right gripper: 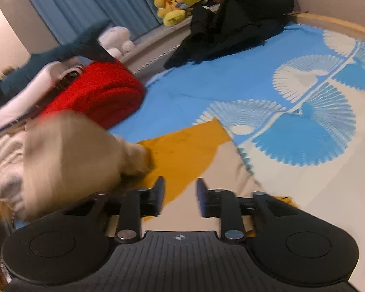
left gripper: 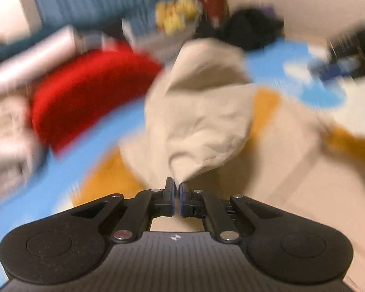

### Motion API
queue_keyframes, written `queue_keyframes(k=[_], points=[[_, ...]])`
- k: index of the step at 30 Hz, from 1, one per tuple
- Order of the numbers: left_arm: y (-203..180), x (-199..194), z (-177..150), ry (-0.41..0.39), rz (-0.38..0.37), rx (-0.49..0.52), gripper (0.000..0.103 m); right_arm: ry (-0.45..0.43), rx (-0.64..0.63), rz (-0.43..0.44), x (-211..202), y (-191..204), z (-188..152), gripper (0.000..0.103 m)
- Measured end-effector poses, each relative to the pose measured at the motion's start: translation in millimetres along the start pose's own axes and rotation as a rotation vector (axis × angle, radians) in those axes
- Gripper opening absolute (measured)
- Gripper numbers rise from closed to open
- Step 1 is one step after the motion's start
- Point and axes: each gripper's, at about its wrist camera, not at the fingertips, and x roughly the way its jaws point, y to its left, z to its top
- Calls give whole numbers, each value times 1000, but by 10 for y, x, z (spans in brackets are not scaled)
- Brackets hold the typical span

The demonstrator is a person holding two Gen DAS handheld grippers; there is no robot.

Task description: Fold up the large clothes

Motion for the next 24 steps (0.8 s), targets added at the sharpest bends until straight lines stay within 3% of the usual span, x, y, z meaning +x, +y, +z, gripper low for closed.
queue_keyframes(k=[1, 4, 7, 9, 13, 20, 24], points=[[7, -79, -87, 21, -6, -34, 8, 1, 12, 24, -7, 2, -9, 36], [163, -226, -254, 0, -1, -241, 30, 19, 28, 73, 14, 9, -55, 38], [410, -118, -208, -6, -11, -490, 30, 42, 40, 95, 69, 38, -108, 41], [553, 1, -175, -25, -56, -634, 31, 64, 60, 117, 127, 71, -148, 42], [693, 132, -181, -35, -144, -886, 50, 125, 83, 165, 309, 199, -249, 45], [749, 374, -286, 83, -79, -1038, 49, 198, 76, 272, 579, 553, -442, 54], [860, 544, -516, 145, -96, -1157, 49, 246, 61, 292, 724, 718, -532, 54]])
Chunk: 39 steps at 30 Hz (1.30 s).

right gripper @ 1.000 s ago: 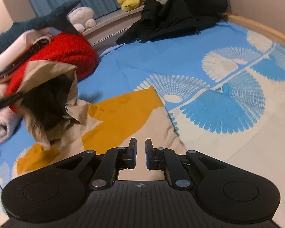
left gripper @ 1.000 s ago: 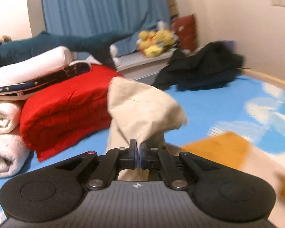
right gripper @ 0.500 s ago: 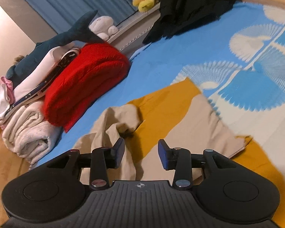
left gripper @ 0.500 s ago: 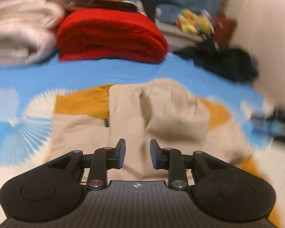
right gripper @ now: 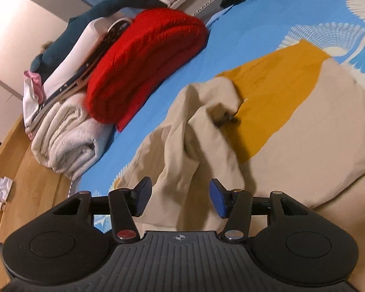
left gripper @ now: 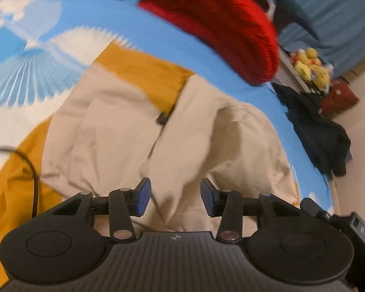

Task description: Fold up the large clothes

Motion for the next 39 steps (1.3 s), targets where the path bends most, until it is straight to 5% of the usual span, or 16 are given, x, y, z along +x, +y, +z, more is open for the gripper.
queue_keyframes(k=[5, 6, 7, 12, 14, 16, 19, 21, 23, 27, 30, 32, 36, 39], points=[[-131, -152, 41, -96, -43, 78, 49, 17, -21, 30, 122, 64, -62, 48], [-182, -194, 38, -125, -67, 107, 49, 13, -26, 38, 126, 72, -69, 12], [-238, -248, 28, -159, -97, 136, 49, 3, -32, 57, 112, 77, -77, 0], [-421, -421, -76, -262, -239, 233, 49, -194, -109, 192, -294, 296, -100, 0], [-466, -380, -133, -243, -263, 255, 49, -187, -63, 150, -311, 223, -143, 0], [-458, -227, -187, -164, -283, 248, 49, -140, 5, -5, -229, 54, -235, 0], [-435, 192, -356, 28, -117, 283, 49, 34, 80, -302, 46, -266, -356, 0], [-373, 462, -517, 123, 73, 372, 44, 104, 155, -343, 162, -475, -422, 0], [-286, 554, -557, 135, 175, 386, 38, 111, 151, -340, 187, -474, -405, 1], [-374, 354, -453, 48, 181, 379, 38, 136, 93, -334, 189, -388, -355, 4], [-431, 176, -426, -46, 112, 373, 38, 69, 76, -382, 65, -318, -295, 21], [-450, 123, -440, -73, 63, 364, 38, -24, 15, -364, -74, -182, -270, 21], [-471, 100, -451, -95, 42, 341, 38, -160, -189, -127, -237, 217, -272, 24], [-477, 113, -356, -103, 21, 334, 38, -56, -194, 52, -95, 263, -371, 27]])
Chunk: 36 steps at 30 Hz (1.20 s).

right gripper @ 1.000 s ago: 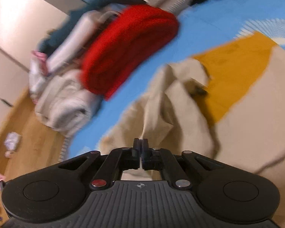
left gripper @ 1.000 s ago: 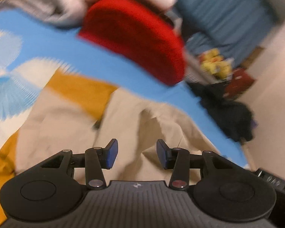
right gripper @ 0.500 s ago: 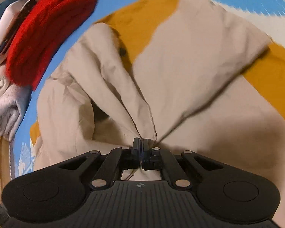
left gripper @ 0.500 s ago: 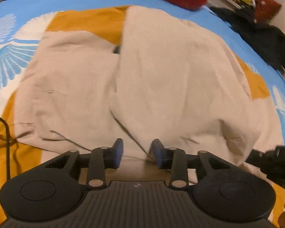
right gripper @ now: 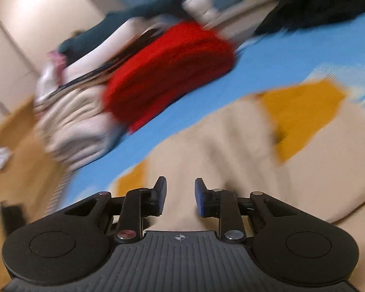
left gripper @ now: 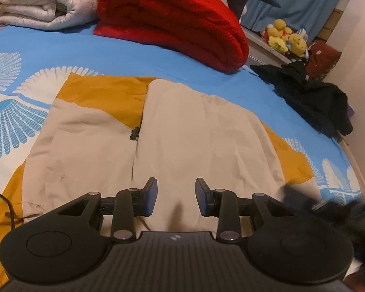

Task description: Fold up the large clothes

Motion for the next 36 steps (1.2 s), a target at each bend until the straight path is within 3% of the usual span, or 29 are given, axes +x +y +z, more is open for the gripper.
queue_keyframes(k=[2, 6, 8, 13, 15, 16, 18, 20, 22, 24, 25, 26, 27, 30, 32, 36], points=[[15, 42, 37, 6, -17, 16, 38, 81, 44, -14, 148, -73, -78, 27], [56, 180, -4, 58, -30, 31, 38, 173, 124, -236, 341, -389, -185, 24], [96, 338, -51, 131, -23, 41, 38, 185, 199, -289, 328, -581, -231, 16], [138, 521, -142, 195, 125, 98, 33, 201, 229, -318, 359, -667, -256, 4], [74, 461, -104, 165, 166, 135, 33, 207, 236, -323, 359, -684, -284, 4], [11, 388, -86, 114, 180, 174, 34, 211, 240, -324, 359, -679, -275, 4], [-98, 289, -62, 44, 136, 231, 34, 208, 235, -323, 318, -613, -216, 11], [-153, 264, -64, 42, 42, 239, 35, 157, 177, -299, 287, -476, -116, 18], [-135, 376, -133, 119, 18, 233, 38, 110, 106, -268, 289, -340, -74, 31], [-106, 571, -273, 248, 75, 289, 39, 137, 123, -281, 330, -399, -92, 35], [-114, 568, -312, 251, 77, 342, 40, 181, 176, -309, 369, -507, -127, 32], [-142, 535, -287, 252, 89, 368, 41, 217, 226, -331, 390, -605, -160, 16], [-155, 480, -238, 249, 110, 367, 41, 239, 279, -346, 381, -696, -176, 6], [-113, 157, -30, 149, 83, 306, 41, 219, 273, -375, 234, -644, -43, 13], [-72, -96, 85, 70, 74, 262, 41, 143, 192, -409, 39, -491, 94, 23], [-154, -613, 287, -98, 50, 241, 41, -47, 61, -371, -465, -250, 302, 24]])
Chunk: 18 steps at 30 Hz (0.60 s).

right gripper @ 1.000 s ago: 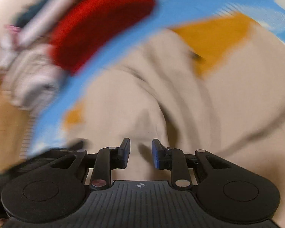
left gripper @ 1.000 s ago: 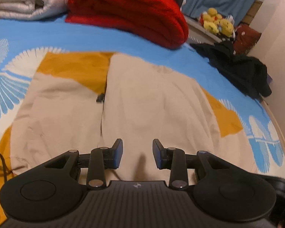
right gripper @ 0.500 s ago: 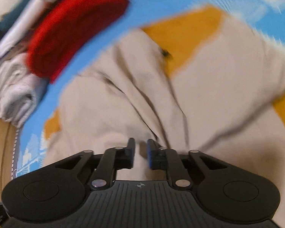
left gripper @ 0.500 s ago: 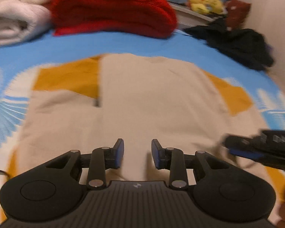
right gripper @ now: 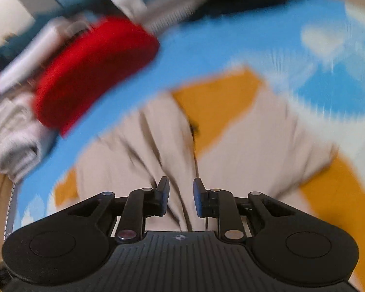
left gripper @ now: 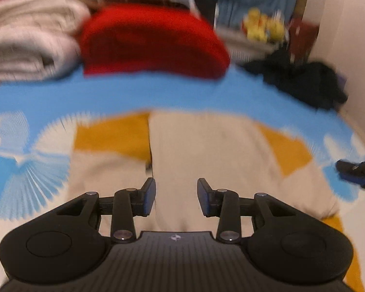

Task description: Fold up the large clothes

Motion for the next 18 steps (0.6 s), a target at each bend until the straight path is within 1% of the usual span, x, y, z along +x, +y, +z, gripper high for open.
queue_keyframes(k=[2, 3, 6, 8, 10, 12, 14, 15, 17, 18], points=[[-15, -300, 41, -78, -7, 11, 42, -118, -68, 37, -322, 76, 92, 24], [-15, -445, 53, -114, -10, 21, 41, -194, -114, 63, -546, 126, 134, 24], [9, -998, 3, -233, -20, 78, 42, -365, -221, 111, -1070, 173, 217, 26], [58, -1407, -109, -305, -19, 117, 42, -445, -259, 136, -1405, 138, 221, 26], [153, -1835, -245, -351, 5, 127, 42, -485, -282, 160, -1727, 67, 206, 26], [319, -2303, -443, -385, 43, 76, 42, -538, -280, 160, -2168, -35, 166, 26], [526, -2778, -751, -412, 51, -5, 42, -604, -250, 151, -2668, -146, 74, 27], [606, -2986, -933, -419, 55, -24, 42, -625, -233, 147, -2892, -215, 0, 29], [683, -3313, -1250, -424, 82, -13, 41, -674, -211, 141, -3390, -386, -211, 31], [704, -3490, -1437, -428, 103, 0, 41, -705, -217, 128, -3628, -487, -368, 31]])
